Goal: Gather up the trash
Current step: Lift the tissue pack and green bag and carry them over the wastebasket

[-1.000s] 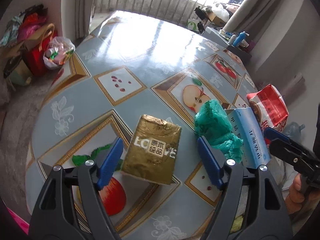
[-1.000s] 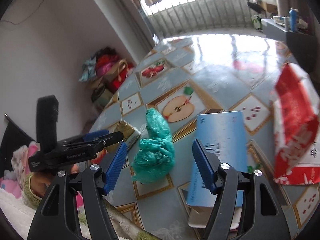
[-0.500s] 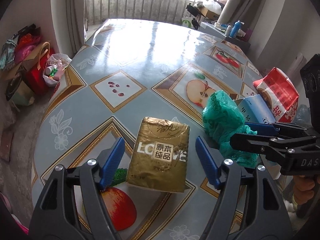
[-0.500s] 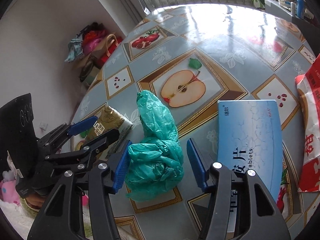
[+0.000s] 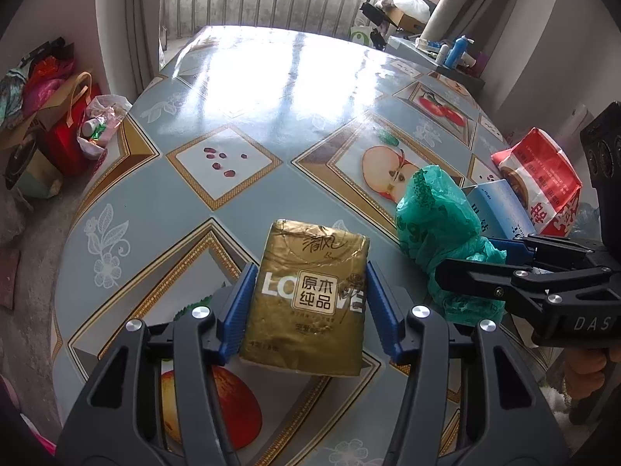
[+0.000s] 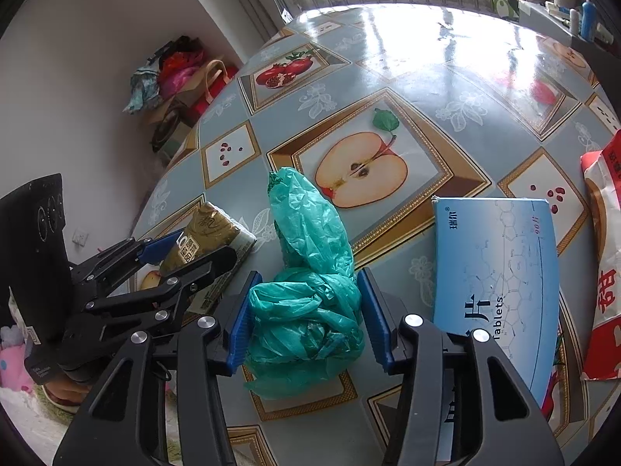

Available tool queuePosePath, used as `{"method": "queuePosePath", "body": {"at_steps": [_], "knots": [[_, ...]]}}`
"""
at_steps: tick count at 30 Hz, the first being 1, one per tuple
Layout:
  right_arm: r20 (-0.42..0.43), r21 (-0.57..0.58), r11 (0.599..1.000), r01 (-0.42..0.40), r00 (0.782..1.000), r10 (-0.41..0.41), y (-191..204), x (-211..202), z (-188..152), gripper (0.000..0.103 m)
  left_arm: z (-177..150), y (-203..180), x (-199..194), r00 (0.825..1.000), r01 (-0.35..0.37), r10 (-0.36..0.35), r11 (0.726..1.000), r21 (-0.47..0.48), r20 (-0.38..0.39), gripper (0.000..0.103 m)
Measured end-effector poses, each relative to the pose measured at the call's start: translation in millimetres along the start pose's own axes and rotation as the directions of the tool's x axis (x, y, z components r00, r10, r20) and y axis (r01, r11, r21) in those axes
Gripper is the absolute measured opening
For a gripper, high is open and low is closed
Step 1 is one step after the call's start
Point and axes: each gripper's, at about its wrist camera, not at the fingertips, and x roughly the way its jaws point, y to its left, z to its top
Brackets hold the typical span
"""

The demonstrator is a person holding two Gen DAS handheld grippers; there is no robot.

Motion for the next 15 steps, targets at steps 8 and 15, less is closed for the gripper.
{"method": "queuePosePath", "body": {"at_steps": [8, 15], "knots": [[0.032, -0.007, 1.000, -0.010, 0.999, 0.011, -0.1, -8.5, 0.0, 0.047, -1.5, -6.7, -9.6, 0.999, -0.034, 0.034, 0.999, 0.010, 0.022, 0.052], [0.056, -0.005, 1.000, -0.024, 0.998, 0.024, -1.6, -18.2, -1.8, 0.047, 1.9, -11.0, -17.4, 0.998, -0.054, 0.053, 0.998, 0.026, 0.046, 0.052]]}}
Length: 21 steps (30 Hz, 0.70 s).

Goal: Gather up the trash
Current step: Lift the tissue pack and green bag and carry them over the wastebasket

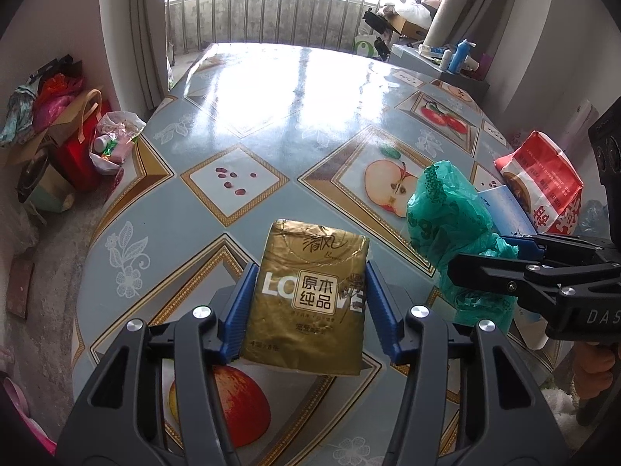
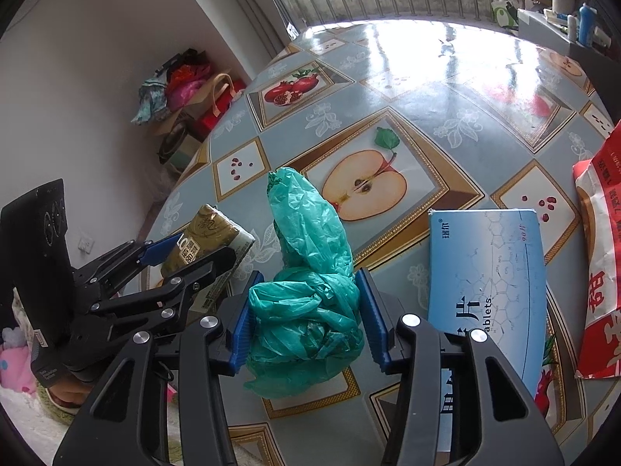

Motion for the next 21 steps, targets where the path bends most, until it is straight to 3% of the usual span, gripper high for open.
{"method": "queuePosePath", "body": {"at_steps": [11, 21], "knots": [[0.069, 0.007, 1.000, -0.025, 0.997, 0.025, -5.7, -28.0, -1.8, 0.047, 7.4, -7.6, -17.4, 0.999, -0.010, 0.008, 1.000, 0.027, 0.049, 0.052], [0.210, 0.048, 0.997, -0.053, 0.977, 0.041, -22.3, -84.4, -13.5, 0.047, 32.8, -38.3, -50.4, 0.989, 0.029, -0.047, 0.992, 0.126, 0.143, 0.052]]}}
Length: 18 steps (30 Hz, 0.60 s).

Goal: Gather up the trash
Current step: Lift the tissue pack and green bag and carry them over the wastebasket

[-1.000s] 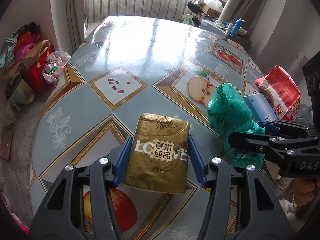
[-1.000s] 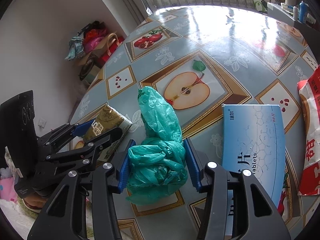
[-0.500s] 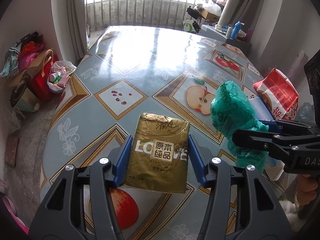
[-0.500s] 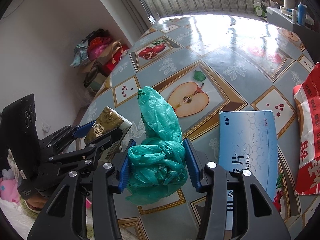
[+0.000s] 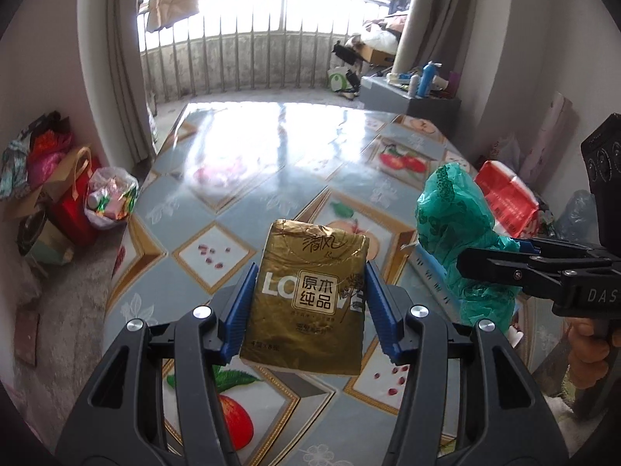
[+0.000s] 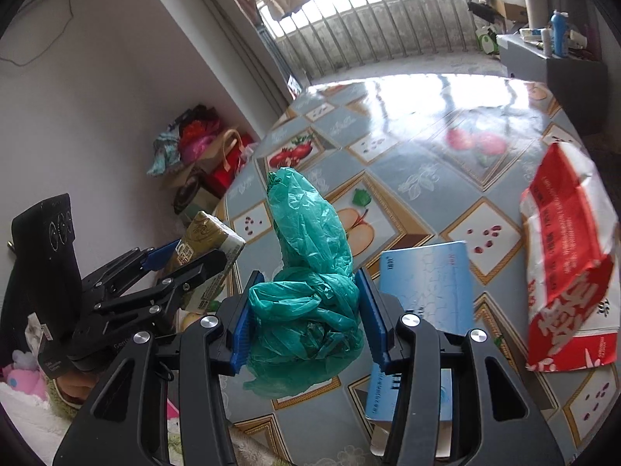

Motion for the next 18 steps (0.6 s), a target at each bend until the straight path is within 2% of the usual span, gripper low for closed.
{"method": "queuePosePath", "body": {"at_steps": [6, 9, 14, 18], "knots": [[0.095, 0.050, 0.999, 0.013, 0.995, -0.018, -17.5, -37.5, -2.6, 0.047, 23.4, -27.0, -13.7, 0.996, 0.075, -0.078, 0.995, 0.061, 0.051, 0.051], [0.158, 0.084, 0.996, 0.031, 0.986, -0.044, -30.5, -62.2, -7.3, 0.047, 37.2, -48.5, -15.1, 0.987, 0.139, -0.146, 0.985, 0.101, 0.062, 0.051], [0.265, 0.177, 0.982, 0.072, 0.957, -0.118, -63.4, -110.4, -21.1, 0.047, 61.9, -94.3, -4.2, 0.967, 0.242, -0.253, 0.952, 0.185, 0.039, 0.051], [0.335, 0.290, 0.950, 0.117, 0.917, -0.216, -102.2, -151.7, -39.7, 0.047, 79.1, -150.3, 8.5, 0.939, 0.333, -0.345, 0.909, 0.251, 0.002, 0.051]]}}
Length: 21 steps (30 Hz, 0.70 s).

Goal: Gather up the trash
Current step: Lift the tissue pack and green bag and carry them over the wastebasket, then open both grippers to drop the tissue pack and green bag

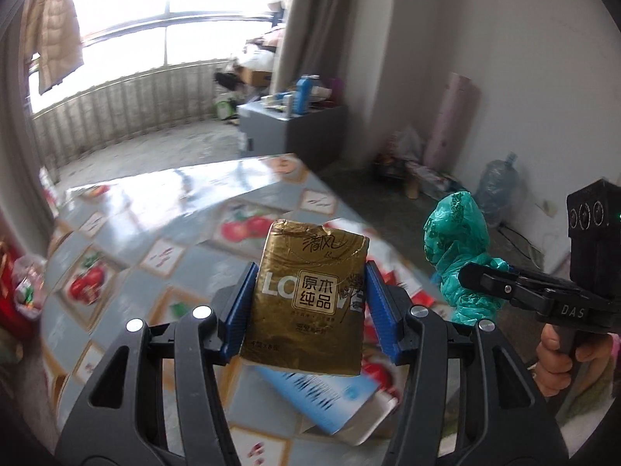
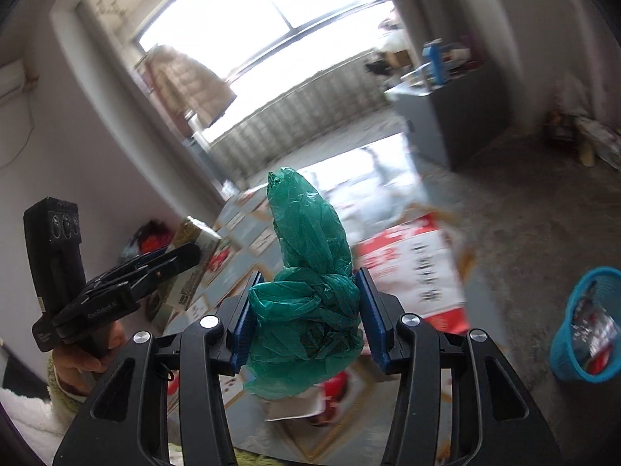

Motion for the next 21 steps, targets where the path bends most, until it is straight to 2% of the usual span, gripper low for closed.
{"method": "queuePosePath", "body": {"at_steps": [3, 6, 11, 15, 16, 19, 21], "knots": [[0.077, 0.094, 0.993, 0.069, 0.994, -0.077, -41.9, -28.7, 2.5, 0.047, 18.4, -33.8, 24.8, 0.997, 0.079, -0.078, 0.996, 0.043, -0.027, 0.051], [0.142, 0.207, 0.968, 0.142, 0.975, -0.173, -88.6, -56.7, 0.2, 0.047, 37.5, -75.9, 56.8, 0.983, 0.172, -0.165, 0.982, 0.079, -0.086, 0.052], [0.163, 0.394, 0.857, 0.332, 0.892, -0.421, -166.3, -92.3, -16.0, 0.047, 65.5, -159.6, 128.9, 0.938, 0.300, -0.265, 0.945, 0.134, -0.225, 0.052], [0.091, 0.521, 0.730, 0.442, 0.822, -0.563, -228.8, -103.0, -37.5, 0.047, 78.2, -230.2, 198.7, 0.889, 0.365, -0.289, 0.916, 0.167, -0.355, 0.052], [0.061, 0.547, 0.698, 0.463, 0.809, -0.584, -244.6, -102.9, -44.7, 0.047, 77.0, -254.1, 221.8, 0.871, 0.385, -0.291, 0.904, 0.184, -0.395, 0.052], [-0.025, 0.604, 0.619, 0.502, 0.788, -0.615, -286.7, -92.8, -58.3, 0.047, 65.4, -307.4, 275.0, 0.831, 0.424, -0.278, 0.877, 0.225, -0.483, 0.052], [-0.080, 0.628, 0.574, 0.525, 0.778, -0.623, -311.6, -82.6, -64.8, 0.048, 52.5, -336.1, 300.3, 0.812, 0.439, -0.261, 0.863, 0.251, -0.523, 0.052]]}}
